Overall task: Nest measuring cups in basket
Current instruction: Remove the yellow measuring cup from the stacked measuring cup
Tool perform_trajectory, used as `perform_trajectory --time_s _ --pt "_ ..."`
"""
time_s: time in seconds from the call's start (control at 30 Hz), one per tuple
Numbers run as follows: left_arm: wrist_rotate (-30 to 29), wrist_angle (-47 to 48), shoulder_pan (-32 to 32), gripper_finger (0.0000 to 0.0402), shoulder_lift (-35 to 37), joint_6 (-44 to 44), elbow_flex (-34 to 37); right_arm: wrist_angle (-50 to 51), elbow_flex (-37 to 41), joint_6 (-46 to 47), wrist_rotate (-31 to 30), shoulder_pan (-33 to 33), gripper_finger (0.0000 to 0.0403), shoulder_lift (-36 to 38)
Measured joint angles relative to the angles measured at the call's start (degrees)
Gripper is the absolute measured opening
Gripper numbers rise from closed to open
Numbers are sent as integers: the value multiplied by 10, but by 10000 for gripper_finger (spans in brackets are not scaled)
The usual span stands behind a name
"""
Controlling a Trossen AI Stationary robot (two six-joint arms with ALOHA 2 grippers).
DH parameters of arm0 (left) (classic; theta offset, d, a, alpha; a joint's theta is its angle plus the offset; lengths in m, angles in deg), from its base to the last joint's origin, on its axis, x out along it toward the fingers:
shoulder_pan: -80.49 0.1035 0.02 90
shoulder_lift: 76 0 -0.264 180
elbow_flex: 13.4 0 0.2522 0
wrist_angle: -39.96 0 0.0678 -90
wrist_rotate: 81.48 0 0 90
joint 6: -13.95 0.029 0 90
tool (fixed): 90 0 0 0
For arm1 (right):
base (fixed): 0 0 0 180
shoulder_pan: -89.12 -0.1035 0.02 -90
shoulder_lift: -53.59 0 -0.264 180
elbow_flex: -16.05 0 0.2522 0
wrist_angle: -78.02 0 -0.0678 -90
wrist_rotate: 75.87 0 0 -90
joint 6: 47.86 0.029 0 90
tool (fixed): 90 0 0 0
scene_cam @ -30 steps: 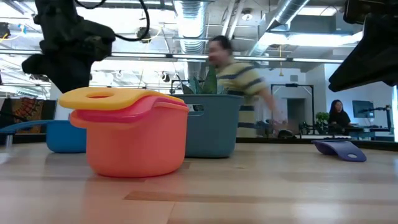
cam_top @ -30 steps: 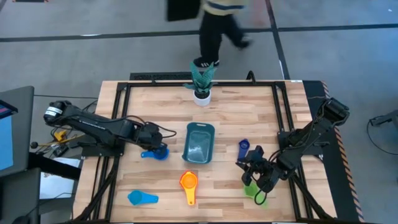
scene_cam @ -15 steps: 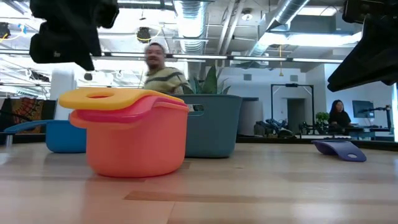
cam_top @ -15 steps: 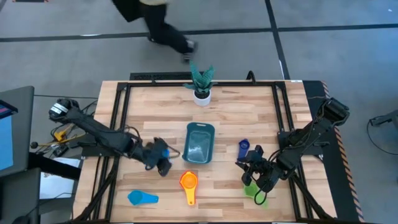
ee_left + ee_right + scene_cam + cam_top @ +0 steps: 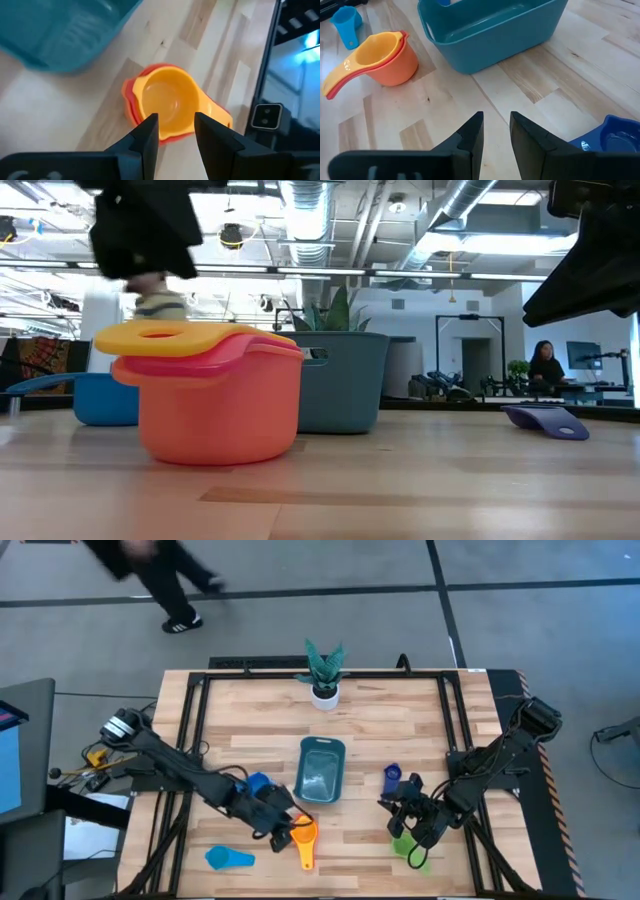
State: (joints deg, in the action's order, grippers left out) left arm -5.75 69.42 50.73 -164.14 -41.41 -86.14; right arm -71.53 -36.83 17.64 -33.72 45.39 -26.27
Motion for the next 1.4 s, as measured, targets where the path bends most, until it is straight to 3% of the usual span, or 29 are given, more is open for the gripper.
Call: perform_trajectory --time_s 0.13,0.3,0.47,0.77,0.93,1.4 --pt "-18 53 0 114 -30 78 -60 -2 0 0 0 0 119 0" --pt "-25 39 0 114 -62 181 -77 0 0 0 0 0 119 0" --pt "5 34 5 114 -68 183 -74 1 0 0 0 -1 119 0" --pt "-60 40 7 114 -106 177 -72 4 0 -1 0 -1 119 0" --pt "-50 41 16 114 -136 168 -73 3 0 0 0 -8 119 0" --pt "-42 55 16 114 -140 173 -73 5 0 0 0 -9 119 0"
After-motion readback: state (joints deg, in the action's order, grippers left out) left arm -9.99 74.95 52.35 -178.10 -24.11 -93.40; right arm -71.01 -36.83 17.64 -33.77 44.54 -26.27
